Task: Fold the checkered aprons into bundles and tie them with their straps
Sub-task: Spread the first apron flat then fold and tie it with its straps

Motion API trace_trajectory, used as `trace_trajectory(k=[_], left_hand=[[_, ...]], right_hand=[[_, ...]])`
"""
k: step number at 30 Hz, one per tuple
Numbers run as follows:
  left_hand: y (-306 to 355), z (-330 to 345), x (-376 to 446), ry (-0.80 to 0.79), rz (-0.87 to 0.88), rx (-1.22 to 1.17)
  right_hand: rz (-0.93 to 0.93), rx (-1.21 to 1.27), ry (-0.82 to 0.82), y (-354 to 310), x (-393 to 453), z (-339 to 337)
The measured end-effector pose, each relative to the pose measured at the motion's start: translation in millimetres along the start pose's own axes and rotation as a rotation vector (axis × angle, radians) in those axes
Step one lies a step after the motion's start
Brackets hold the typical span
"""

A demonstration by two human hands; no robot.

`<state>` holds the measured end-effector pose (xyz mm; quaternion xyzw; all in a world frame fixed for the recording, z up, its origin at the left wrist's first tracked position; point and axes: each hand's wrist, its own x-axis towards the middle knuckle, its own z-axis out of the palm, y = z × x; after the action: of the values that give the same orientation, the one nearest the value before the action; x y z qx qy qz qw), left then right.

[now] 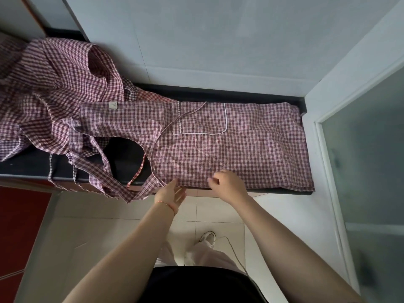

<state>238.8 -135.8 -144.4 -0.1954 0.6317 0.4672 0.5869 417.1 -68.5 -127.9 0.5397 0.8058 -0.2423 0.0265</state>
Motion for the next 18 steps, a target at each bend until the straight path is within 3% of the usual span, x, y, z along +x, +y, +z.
trace_trajectory(k=[2, 5, 8, 10, 13, 16, 18], left_hand=[[15, 1, 1, 0.078, 0.062, -0.061], [25, 0, 5, 0.161, 0.14, -0.121], [8, 7, 1, 0.072, 0.113, -0.144], [-10, 15, 0, -0.02, 0.06, -0.134], [-31, 28, -3, -0.033, 0.015, -0.046], [-42, 36, -13, 0.02, -0.053, 0.087], [-46, 48, -34, 0.0, -0.141, 0.248]], right_hand=[[0.12, -0.008, 0.119, 11, -1, -3], [0.452, 0.132, 0.274, 34, -9, -13], [0.907, 0.642, 0.467, 60, -21, -21], [1.202, 0.967, 0.476, 81, -35, -20], [1.253, 1.344, 0.33, 112, -61, -16], [1.285, 1.821, 0.439, 130, -73, -23], [1.264, 1.853, 0.511, 140, -71, -29]])
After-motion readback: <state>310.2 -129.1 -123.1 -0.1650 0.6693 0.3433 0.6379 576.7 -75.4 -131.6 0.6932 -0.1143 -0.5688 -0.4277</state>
